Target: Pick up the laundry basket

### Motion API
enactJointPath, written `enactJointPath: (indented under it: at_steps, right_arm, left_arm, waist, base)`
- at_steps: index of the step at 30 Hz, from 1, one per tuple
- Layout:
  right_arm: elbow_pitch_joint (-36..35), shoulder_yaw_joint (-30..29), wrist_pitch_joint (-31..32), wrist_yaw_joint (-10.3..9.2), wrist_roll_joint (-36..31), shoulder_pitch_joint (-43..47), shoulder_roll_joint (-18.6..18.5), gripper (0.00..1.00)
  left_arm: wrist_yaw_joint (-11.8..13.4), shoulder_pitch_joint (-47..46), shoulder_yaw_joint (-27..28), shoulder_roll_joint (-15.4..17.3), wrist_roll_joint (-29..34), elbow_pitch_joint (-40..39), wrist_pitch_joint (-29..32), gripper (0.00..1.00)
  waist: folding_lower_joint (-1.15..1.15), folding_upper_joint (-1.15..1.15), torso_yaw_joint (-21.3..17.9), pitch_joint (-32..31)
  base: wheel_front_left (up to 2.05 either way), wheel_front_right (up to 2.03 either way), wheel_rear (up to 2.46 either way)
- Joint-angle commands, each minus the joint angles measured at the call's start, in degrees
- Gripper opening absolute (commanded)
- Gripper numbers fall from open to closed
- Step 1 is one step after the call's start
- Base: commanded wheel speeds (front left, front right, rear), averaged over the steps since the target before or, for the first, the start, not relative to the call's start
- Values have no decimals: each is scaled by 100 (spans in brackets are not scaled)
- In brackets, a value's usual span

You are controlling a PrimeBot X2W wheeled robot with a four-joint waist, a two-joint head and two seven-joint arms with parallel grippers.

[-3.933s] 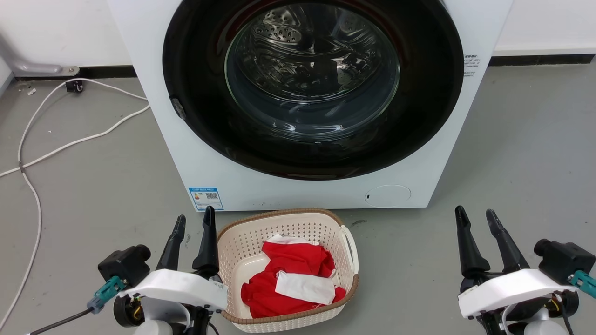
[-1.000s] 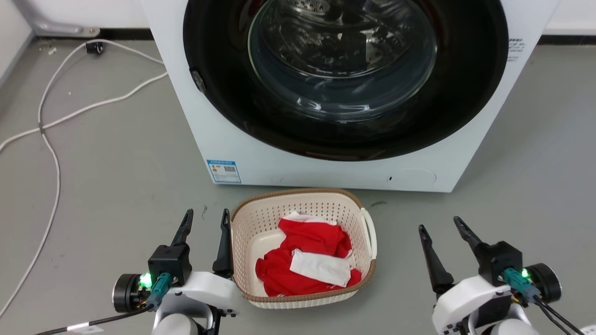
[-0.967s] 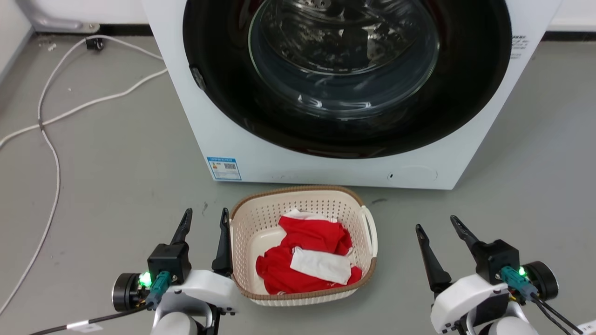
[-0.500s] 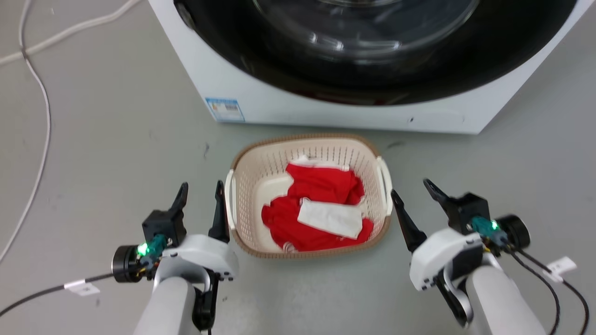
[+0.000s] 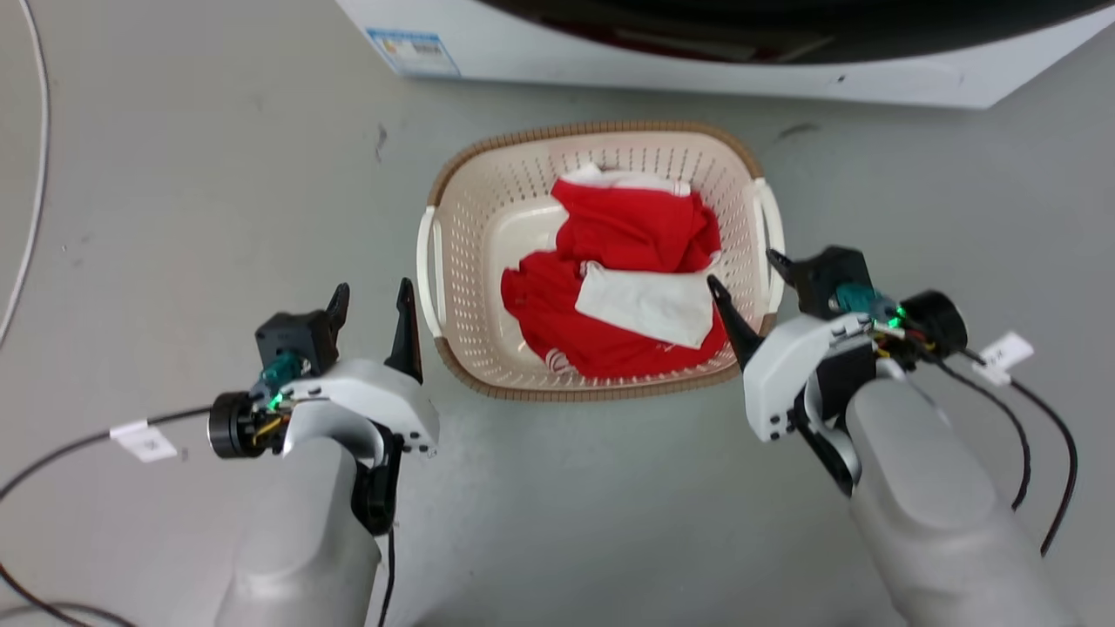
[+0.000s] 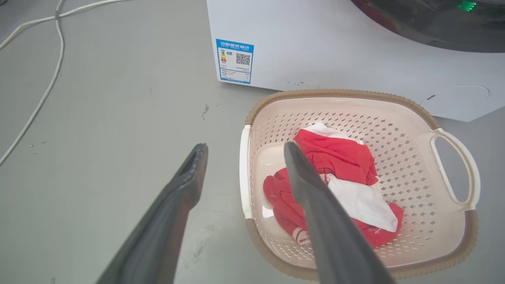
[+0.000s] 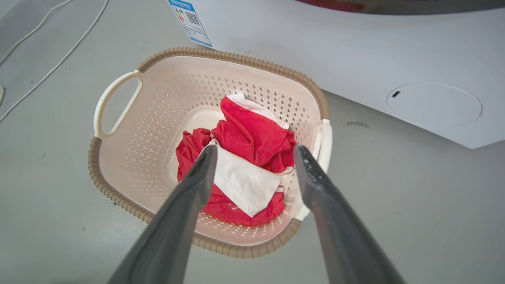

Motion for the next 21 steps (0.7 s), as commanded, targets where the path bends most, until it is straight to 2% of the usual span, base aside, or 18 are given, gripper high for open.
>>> enactJointPath:
  at_steps: [1,6,12,21]
  right_arm:
    - [114,8,7,-4,-17,-183,-5,100]
    - [785,53,102,-4,-73,-737,-4,100]
    - [1546,-168,185,-4,-326,-1403,-3,100]
    - [2345,-710,288,-4,-856,-2387,-138,100]
  left_arm:
    - [-40,-169,18,34,-7,119,-13,100]
    - [-229,-696,2,94,-36,928,-13,100]
    - [-404,-1332,-101,116,-39,1767,-13,100]
    - [-465,-2255,-182,171,-98,2696,121,100]
  waist:
    - [-1,0,26,231]
    - [-1,0,-12,498]
    - [-1,0,-37,740]
    - [-1,0,-88,1195]
  base:
    - [0,0,0]
    - [0,0,0]
    - [0,0,0]
    - [0,0,0]
